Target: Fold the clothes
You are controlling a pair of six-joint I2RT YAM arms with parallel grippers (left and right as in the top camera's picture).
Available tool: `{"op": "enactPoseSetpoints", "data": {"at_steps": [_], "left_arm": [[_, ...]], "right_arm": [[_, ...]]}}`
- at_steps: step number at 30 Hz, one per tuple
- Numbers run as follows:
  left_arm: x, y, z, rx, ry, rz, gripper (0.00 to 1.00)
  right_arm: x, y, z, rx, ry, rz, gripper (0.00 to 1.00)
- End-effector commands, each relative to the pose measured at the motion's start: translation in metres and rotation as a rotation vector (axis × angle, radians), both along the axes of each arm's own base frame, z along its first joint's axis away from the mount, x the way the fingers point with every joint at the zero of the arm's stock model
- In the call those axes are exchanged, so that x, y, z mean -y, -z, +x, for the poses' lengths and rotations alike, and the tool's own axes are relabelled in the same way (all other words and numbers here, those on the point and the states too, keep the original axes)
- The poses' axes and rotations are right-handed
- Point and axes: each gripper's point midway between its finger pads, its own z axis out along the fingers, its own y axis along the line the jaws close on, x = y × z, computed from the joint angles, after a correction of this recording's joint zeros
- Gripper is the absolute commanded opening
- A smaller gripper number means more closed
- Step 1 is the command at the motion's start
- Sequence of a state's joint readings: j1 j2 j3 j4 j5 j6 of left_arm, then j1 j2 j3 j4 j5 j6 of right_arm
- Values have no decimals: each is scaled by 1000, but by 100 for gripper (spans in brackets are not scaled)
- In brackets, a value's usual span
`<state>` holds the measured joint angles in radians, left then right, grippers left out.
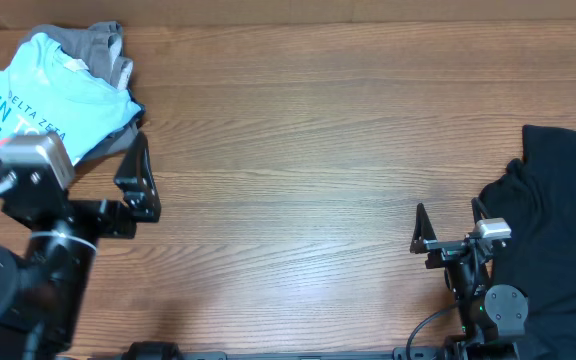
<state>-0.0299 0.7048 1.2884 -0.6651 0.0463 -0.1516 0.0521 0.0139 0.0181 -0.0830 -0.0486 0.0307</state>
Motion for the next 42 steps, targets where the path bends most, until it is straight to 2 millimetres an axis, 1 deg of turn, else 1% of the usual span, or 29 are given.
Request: {"op": "enactPoseSetpoints", "data": {"at_steps": [1, 7, 11, 16, 20, 24, 28, 29, 32, 42], "left_arm": [[-9, 32, -10, 33, -44, -1, 100], [-14, 75, -24, 146, -69, -3, 100], [-16, 109, -28, 193, -79, -4, 100], [-16, 151, -29, 232, -78, -9, 100], [-15, 184, -14, 195, -69, -15, 100], [-14, 212, -3, 165, -62, -15, 100], [-14, 251, 7, 108, -63, -14, 100], [-14, 263, 9, 87, -62, -14, 100], [-14, 293, 11, 6, -62, -12, 100], [-15, 293, 11, 6, -70, -12, 100]], "right_arm": [[0, 2, 0, 2, 0, 6, 100], [0, 2, 0, 2, 0, 6, 100], [0, 2, 0, 2, 0, 6, 100], [0, 2, 0, 2, 0, 6, 100], [0, 2, 0, 2, 0, 6, 100], [0, 2, 0, 2, -1, 6, 100], [0, 2, 0, 2, 0, 6, 100], [0, 2, 0, 2, 0, 6, 100], [0, 2, 0, 2, 0, 6, 100], [0, 2, 0, 2, 0, 6, 100]]}}
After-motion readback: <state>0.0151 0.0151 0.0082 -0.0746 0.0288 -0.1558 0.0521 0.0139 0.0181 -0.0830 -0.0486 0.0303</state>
